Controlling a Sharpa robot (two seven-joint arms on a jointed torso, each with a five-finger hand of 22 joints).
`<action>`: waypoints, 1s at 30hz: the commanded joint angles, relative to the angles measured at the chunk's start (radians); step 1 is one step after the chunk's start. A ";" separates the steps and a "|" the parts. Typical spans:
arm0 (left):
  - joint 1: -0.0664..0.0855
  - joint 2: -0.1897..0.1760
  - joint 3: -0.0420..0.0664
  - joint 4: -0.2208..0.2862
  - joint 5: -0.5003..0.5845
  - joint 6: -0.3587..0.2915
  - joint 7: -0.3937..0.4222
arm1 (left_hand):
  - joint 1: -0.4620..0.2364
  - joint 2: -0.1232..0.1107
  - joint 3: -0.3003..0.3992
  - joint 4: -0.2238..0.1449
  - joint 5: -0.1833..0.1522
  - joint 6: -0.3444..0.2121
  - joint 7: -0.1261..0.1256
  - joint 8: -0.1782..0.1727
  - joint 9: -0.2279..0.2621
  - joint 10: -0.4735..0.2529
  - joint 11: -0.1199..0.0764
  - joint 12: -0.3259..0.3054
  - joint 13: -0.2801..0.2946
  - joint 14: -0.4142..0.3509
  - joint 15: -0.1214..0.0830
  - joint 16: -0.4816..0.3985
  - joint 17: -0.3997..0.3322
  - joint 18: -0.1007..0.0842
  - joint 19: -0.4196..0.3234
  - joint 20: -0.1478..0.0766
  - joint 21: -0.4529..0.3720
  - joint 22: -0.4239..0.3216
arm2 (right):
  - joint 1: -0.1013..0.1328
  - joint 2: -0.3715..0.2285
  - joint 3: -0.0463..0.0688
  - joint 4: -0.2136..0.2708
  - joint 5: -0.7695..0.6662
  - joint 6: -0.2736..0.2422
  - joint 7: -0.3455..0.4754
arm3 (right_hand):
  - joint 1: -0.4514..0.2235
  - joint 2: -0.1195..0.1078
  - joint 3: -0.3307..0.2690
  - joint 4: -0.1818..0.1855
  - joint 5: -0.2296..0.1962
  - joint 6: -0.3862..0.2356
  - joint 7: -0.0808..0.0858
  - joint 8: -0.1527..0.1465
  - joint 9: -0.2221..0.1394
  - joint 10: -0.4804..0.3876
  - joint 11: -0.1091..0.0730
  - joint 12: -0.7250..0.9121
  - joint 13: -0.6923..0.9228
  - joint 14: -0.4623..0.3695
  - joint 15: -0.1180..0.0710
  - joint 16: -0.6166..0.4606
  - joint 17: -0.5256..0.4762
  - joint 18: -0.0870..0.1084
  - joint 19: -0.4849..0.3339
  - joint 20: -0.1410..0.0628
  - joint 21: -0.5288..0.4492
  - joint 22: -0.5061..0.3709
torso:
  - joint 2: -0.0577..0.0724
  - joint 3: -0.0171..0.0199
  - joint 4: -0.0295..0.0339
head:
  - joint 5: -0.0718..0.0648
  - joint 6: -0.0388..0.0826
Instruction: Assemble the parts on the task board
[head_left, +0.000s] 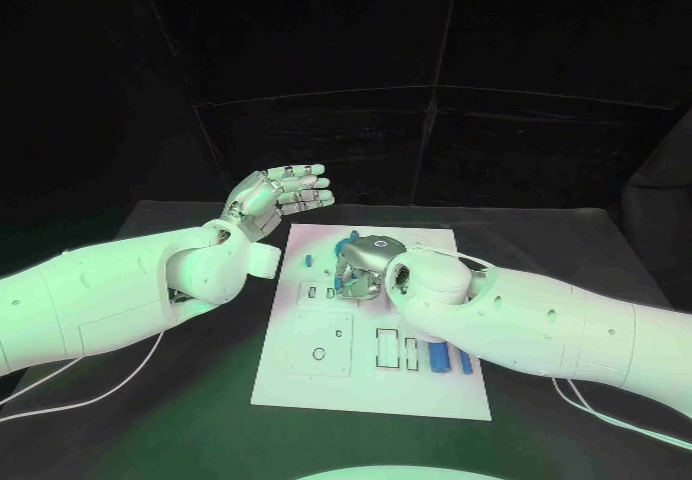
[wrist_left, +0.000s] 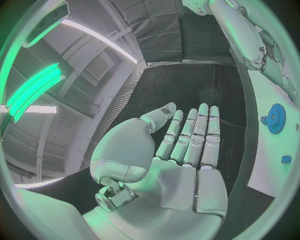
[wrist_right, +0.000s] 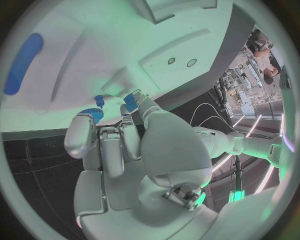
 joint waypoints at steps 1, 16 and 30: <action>0.002 0.002 0.001 0.000 -0.003 0.016 -0.001 | -0.006 -0.001 0.006 -0.002 0.003 -0.007 0.089 0.004 0.000 0.003 0.000 0.005 0.000 0.005 -0.002 0.005 -0.001 0.018 0.007 0.001 -0.006 -0.002 | -0.001 0.003 0.000 -0.005 -0.002 -0.037 0.029 | 0.002 0.010 0.007 0.001 0.003 0.007 0.001 0.003 0.001 0.004 -0.005 0.005 0.067 0.091 -0.001 0.004 0.202 -0.019 0.003 0.001 -0.001 0.002 | 0.000 -0.0007 -0.0012 | 0.001 -0.001; 0.002 0.005 0.001 -0.003 -0.003 0.018 -0.003 | -0.006 -0.001 0.006 -0.002 0.003 -0.007 0.089 0.004 0.000 0.003 0.000 0.005 0.000 0.005 -0.002 0.005 -0.001 0.018 0.007 0.001 -0.006 -0.002 | -0.009 0.008 -0.001 -0.024 0.004 -0.021 0.048 | 0.004 0.009 0.009 -0.001 0.003 0.007 0.001 0.003 0.001 0.004 -0.005 0.004 0.066 0.091 -0.002 0.004 0.202 -0.019 0.003 0.001 -0.001 0.002 | -0.001 -0.0013 -0.0003 | 0.003 -0.006; 0.002 0.005 0.001 -0.002 -0.003 0.023 -0.011 | -0.007 -0.003 0.008 0.000 0.003 -0.007 0.089 0.005 0.000 0.003 0.000 0.005 0.000 0.005 -0.002 0.005 -0.001 0.018 0.008 0.001 -0.007 -0.002 | -0.013 0.005 -0.003 -0.026 0.008 0.003 0.053 | 0.004 0.007 0.010 -0.002 -0.002 0.007 0.001 0.002 0.000 0.003 -0.005 0.003 0.066 0.091 -0.002 0.003 0.201 -0.019 0.003 0.000 0.000 0.002 | -0.001 -0.0017 -0.0006 | 0.003 -0.008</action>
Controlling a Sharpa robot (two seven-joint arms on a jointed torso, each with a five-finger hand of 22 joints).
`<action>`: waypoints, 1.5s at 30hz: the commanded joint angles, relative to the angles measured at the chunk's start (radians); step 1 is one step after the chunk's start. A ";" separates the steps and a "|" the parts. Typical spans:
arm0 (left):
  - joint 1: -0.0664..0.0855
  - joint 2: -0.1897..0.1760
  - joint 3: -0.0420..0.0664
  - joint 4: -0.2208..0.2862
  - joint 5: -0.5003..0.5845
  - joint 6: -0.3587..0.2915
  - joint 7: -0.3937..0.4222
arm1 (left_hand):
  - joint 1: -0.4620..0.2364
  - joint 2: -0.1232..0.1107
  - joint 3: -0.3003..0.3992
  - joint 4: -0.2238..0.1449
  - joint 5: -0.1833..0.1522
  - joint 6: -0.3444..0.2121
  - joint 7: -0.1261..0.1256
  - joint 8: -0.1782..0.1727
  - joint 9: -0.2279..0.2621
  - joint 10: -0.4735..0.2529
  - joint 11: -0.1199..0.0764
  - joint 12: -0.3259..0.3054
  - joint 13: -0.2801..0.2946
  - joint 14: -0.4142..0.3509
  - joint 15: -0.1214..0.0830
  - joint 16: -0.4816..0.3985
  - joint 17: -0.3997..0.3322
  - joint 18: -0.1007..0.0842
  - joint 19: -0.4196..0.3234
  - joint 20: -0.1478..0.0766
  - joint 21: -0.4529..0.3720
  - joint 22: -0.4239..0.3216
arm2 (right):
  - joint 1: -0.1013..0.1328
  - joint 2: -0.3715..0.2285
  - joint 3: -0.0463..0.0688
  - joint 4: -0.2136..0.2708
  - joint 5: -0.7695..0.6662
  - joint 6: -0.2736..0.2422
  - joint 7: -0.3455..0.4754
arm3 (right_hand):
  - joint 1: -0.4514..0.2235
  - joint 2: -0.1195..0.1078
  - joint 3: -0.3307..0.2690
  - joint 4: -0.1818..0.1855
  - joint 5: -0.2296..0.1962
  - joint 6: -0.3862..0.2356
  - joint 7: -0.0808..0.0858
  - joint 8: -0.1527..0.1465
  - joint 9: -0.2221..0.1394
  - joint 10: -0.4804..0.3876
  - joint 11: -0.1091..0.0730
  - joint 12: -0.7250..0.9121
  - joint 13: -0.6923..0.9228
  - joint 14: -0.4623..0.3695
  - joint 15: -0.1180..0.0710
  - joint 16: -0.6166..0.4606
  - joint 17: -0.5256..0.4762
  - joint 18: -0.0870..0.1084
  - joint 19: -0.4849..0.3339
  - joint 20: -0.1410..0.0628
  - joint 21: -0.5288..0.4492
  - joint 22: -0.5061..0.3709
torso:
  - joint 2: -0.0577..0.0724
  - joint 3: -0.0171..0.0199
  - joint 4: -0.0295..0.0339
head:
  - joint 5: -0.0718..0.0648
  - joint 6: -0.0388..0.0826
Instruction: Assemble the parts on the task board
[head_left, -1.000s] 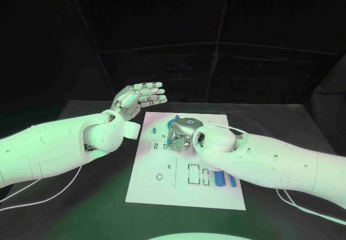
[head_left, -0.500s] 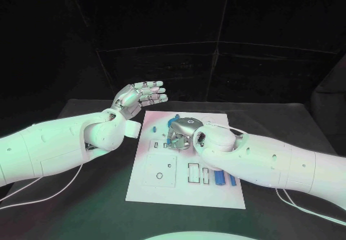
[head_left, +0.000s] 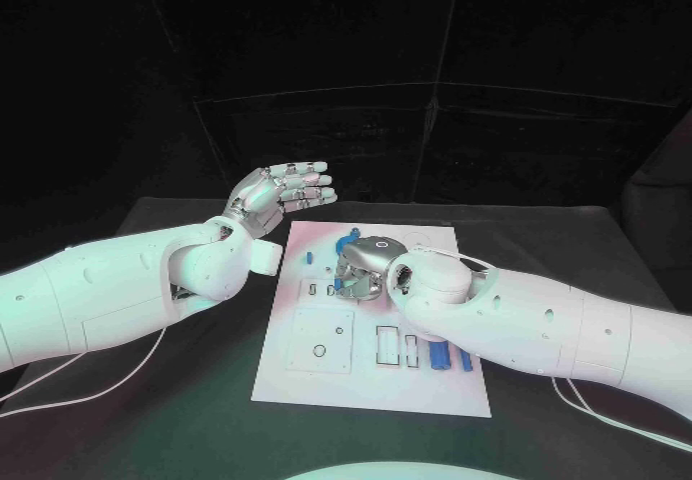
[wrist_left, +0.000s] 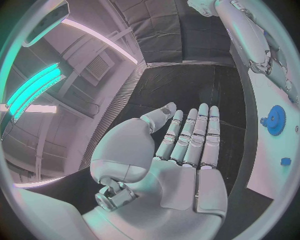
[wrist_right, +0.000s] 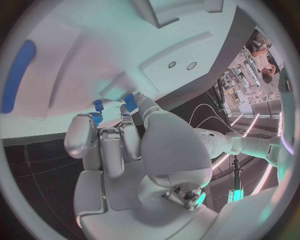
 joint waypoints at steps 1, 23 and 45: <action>0.002 0.001 0.001 0.001 -0.003 0.017 -0.007 | -0.008 -0.004 0.008 0.000 0.003 -0.007 0.089 0.005 0.000 0.003 0.000 0.005 0.000 0.005 -0.002 0.005 -0.001 0.018 0.008 0.001 -0.007 -0.002 | 0.001 -0.002 0.000 0.001 0.001 0.016 0.009 | 0.004 0.007 0.007 0.001 -0.004 0.006 0.001 0.002 0.001 0.003 -0.005 0.003 0.066 0.090 -0.002 0.003 0.201 -0.019 0.004 0.000 0.000 0.001 | 0.000 -0.0001 -0.0001 | -0.001 -0.001; 0.002 0.002 0.001 -0.002 -0.003 0.021 -0.009 | -0.009 -0.005 0.008 0.000 0.003 -0.008 0.089 0.005 0.000 0.003 0.000 0.005 0.000 0.005 -0.002 0.005 -0.001 0.018 0.008 0.001 -0.007 -0.002 | 0.000 -0.009 -0.003 0.001 0.002 0.033 0.006 | 0.004 0.005 0.007 0.000 -0.007 0.006 0.001 0.001 0.001 0.003 -0.005 0.002 0.065 0.090 -0.002 0.003 0.201 -0.019 0.003 0.000 -0.001 0.000 | 0.000 -0.0001 0.0002 | 0.001 -0.003; 0.001 0.003 0.001 -0.004 -0.012 0.024 -0.011 | -0.009 -0.005 0.008 0.000 0.003 -0.008 0.089 0.005 0.000 0.003 0.000 0.005 0.000 0.005 -0.002 0.005 -0.001 0.018 0.008 0.001 -0.007 -0.002 | 0.000 -0.009 -0.003 0.004 0.002 0.001 0.002 | -0.006 -0.009 0.006 0.001 -0.016 -0.020 0.011 -0.016 -0.005 -0.008 0.003 -0.011 0.052 0.089 0.003 0.001 0.195 -0.019 0.000 0.002 -0.005 -0.006 | 0.000 0.0000 -0.0003 | 0.002 -0.004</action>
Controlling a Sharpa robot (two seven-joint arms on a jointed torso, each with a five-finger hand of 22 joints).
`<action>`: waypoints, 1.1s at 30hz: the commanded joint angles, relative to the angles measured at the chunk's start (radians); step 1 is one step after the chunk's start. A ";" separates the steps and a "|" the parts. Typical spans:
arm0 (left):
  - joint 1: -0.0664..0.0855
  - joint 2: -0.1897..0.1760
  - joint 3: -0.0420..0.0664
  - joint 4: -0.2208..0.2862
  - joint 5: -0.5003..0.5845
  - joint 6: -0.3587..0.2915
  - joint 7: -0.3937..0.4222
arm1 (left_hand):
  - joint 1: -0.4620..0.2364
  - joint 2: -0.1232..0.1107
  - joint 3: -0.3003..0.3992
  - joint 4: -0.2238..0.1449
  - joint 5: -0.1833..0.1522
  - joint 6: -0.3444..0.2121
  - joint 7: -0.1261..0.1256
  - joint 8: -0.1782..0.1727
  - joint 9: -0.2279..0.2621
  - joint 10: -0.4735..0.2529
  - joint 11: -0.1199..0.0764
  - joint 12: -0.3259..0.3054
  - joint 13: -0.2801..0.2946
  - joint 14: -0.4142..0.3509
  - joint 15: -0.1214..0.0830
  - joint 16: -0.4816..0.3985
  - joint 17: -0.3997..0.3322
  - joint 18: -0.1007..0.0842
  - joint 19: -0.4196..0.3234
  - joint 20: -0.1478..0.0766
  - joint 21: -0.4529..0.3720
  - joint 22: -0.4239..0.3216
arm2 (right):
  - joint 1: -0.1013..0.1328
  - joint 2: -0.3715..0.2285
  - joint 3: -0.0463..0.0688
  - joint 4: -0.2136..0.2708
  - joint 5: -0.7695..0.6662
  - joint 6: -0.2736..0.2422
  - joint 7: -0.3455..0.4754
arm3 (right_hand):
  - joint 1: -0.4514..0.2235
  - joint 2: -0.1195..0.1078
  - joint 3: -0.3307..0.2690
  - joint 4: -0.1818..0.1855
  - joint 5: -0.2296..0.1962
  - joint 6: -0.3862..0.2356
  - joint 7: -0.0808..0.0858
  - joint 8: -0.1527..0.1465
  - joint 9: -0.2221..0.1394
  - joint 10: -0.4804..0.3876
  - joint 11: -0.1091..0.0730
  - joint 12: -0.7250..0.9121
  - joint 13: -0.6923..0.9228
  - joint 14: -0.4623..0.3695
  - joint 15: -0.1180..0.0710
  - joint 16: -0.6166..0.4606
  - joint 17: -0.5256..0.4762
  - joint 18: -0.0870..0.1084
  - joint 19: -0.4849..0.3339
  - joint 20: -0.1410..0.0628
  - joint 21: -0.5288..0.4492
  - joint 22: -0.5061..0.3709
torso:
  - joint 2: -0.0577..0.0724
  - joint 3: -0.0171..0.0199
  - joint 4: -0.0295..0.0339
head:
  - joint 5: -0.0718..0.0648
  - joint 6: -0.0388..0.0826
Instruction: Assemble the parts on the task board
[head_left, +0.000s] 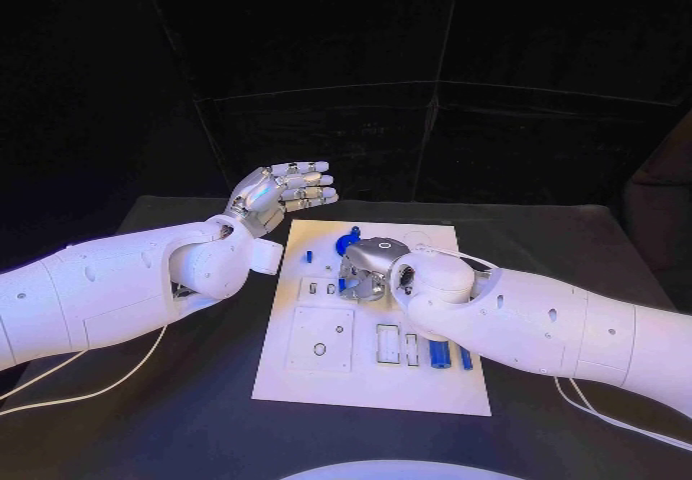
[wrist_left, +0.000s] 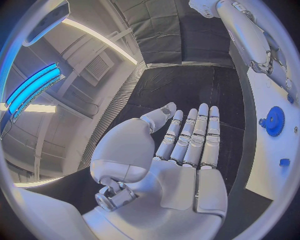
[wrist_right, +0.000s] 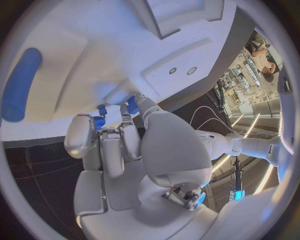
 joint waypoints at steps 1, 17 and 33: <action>0.002 0.001 0.001 0.000 -0.008 0.014 -0.001 | -0.009 -0.005 0.008 0.000 0.003 -0.008 0.089 0.005 0.000 0.003 0.000 0.005 0.000 0.005 -0.002 0.005 -0.001 0.018 0.008 0.001 -0.003 -0.002 | 0.001 0.000 0.000 0.003 -0.001 -0.019 0.001 | -0.007 -0.009 0.006 0.001 -0.004 -0.009 -0.001 -0.004 -0.002 -0.008 0.003 -0.006 0.052 0.089 0.004 0.000 0.195 -0.019 0.000 0.002 -0.005 -0.002 | 0.000 0.0002 0.0003 | 0.000 0.000; 0.002 0.001 0.001 -0.001 -0.008 0.014 -0.001 | -0.009 -0.005 0.008 0.000 0.003 -0.008 0.089 0.005 0.000 0.003 0.000 0.005 0.000 0.005 -0.002 0.005 -0.001 0.018 0.008 0.001 -0.003 -0.002 | 0.001 0.001 0.000 0.003 -0.001 -0.010 -0.002 | -0.008 -0.011 0.006 0.001 -0.005 -0.011 0.000 -0.006 -0.002 -0.010 0.005 -0.009 0.049 0.089 0.004 0.000 0.194 -0.018 -0.002 0.003 -0.006 -0.004 | 0.000 -0.0003 0.0000 | 0.002 -0.005; 0.002 0.000 0.001 0.000 -0.008 0.014 -0.002 | -0.009 -0.005 0.008 0.000 0.003 -0.008 0.089 0.005 0.000 0.003 0.000 0.005 0.000 0.005 -0.002 0.005 -0.001 0.018 0.008 0.001 -0.003 -0.002 | 0.001 0.002 0.000 -0.001 0.001 0.004 -0.004 | -0.011 -0.014 0.004 0.003 -0.007 -0.013 0.001 -0.007 -0.002 -0.013 0.006 -0.013 0.046 0.088 0.005 -0.001 0.191 -0.018 -0.003 0.004 -0.007 -0.006 | 0.000 -0.0001 -0.0001 | 0.001 -0.007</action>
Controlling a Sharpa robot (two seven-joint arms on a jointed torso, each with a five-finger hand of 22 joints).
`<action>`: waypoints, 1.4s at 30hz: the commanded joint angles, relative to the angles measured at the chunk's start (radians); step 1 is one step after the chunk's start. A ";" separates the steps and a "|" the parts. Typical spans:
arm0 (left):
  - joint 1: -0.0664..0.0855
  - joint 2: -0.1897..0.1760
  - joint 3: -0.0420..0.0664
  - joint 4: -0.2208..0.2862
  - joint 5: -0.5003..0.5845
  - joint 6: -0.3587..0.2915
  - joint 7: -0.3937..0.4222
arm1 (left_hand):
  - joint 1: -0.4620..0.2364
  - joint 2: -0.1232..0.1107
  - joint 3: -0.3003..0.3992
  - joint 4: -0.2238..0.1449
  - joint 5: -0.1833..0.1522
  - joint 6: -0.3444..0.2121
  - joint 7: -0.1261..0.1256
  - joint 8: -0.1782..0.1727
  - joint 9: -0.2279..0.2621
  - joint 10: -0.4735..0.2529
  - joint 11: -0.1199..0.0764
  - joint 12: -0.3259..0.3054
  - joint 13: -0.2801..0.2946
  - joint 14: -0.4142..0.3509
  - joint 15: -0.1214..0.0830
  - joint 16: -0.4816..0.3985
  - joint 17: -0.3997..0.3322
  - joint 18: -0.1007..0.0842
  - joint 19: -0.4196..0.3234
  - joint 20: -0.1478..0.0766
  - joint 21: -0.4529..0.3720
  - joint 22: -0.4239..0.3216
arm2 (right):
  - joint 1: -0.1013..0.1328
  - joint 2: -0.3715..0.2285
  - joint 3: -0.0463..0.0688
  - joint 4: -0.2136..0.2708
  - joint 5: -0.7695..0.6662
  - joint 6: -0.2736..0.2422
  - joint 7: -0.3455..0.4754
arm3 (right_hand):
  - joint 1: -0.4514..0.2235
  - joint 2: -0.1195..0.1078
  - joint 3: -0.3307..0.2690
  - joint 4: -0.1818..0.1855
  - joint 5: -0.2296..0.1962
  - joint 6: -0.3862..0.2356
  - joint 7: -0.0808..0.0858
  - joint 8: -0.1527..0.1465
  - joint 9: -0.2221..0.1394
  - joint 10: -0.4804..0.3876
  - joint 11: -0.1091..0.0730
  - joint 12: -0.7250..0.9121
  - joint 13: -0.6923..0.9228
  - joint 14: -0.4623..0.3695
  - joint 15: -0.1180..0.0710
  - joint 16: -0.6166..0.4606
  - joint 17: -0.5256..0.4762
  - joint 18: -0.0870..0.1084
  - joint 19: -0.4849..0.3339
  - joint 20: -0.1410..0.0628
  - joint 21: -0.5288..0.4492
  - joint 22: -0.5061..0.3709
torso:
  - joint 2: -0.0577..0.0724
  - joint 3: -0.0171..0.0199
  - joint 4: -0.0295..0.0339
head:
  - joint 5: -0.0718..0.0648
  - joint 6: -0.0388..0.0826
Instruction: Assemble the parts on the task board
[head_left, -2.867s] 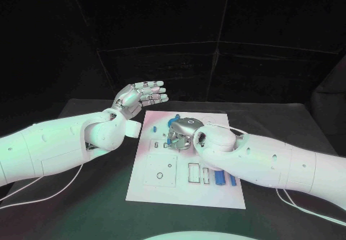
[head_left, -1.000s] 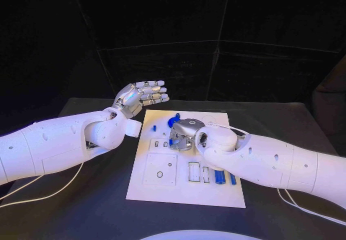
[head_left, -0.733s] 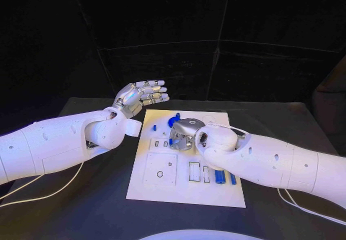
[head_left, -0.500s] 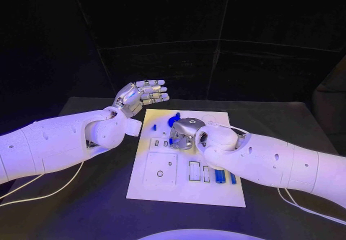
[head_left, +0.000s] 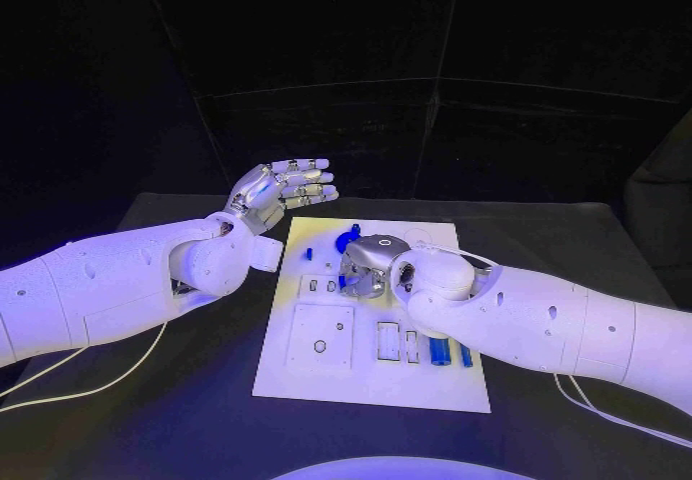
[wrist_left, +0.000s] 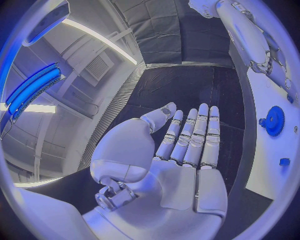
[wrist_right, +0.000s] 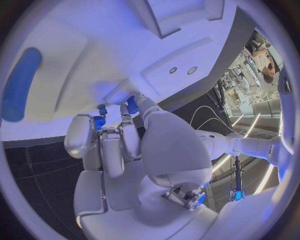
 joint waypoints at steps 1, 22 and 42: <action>0.002 0.000 0.001 0.001 -0.005 0.012 0.000 | -0.009 -0.005 0.008 0.000 0.003 -0.008 0.089 0.005 0.000 0.003 0.000 0.005 0.000 0.005 -0.002 0.005 -0.001 0.018 0.008 0.001 -0.003 -0.002 | 0.002 0.001 0.000 0.001 0.000 0.006 -0.002 | -0.006 -0.008 0.004 0.003 -0.005 -0.008 0.001 -0.008 -0.001 -0.008 -0.001 -0.006 0.043 0.088 0.006 -0.002 0.191 -0.018 -0.004 0.005 -0.008 -0.003 | 0.000 0.0003 -0.0003 | 0.000 0.000; 0.002 0.002 0.001 0.000 -0.005 0.014 -0.002 | -0.011 -0.008 0.010 0.003 0.003 -0.009 0.089 0.007 0.000 0.002 0.000 0.005 -0.001 0.004 -0.001 0.005 -0.001 0.018 0.008 0.001 -0.004 -0.002 | 0.002 0.001 0.000 0.003 0.000 0.002 -0.009 | -0.012 -0.019 -0.002 0.004 -0.010 -0.016 0.004 -0.012 -0.002 -0.012 0.001 -0.011 0.039 0.087 0.008 -0.003 0.188 -0.017 -0.006 0.007 -0.010 -0.006 | 0.000 0.0001 -0.0005 | -0.001 -0.001; 0.002 0.002 0.001 -0.001 -0.005 0.013 -0.003 | -0.011 -0.008 0.010 0.003 0.003 -0.009 0.089 0.007 0.000 0.002 0.000 0.005 -0.001 0.004 -0.001 0.005 -0.001 0.018 0.008 0.001 -0.004 -0.002 | 0.002 0.002 0.000 0.003 -0.002 0.006 -0.016 | -0.024 -0.036 -0.016 0.009 -0.025 -0.041 0.008 -0.018 -0.003 -0.019 0.005 -0.021 0.029 0.087 0.012 -0.004 0.187 -0.016 -0.008 0.011 -0.013 -0.010 | 0.000 0.0003 -0.0005 | 0.000 -0.005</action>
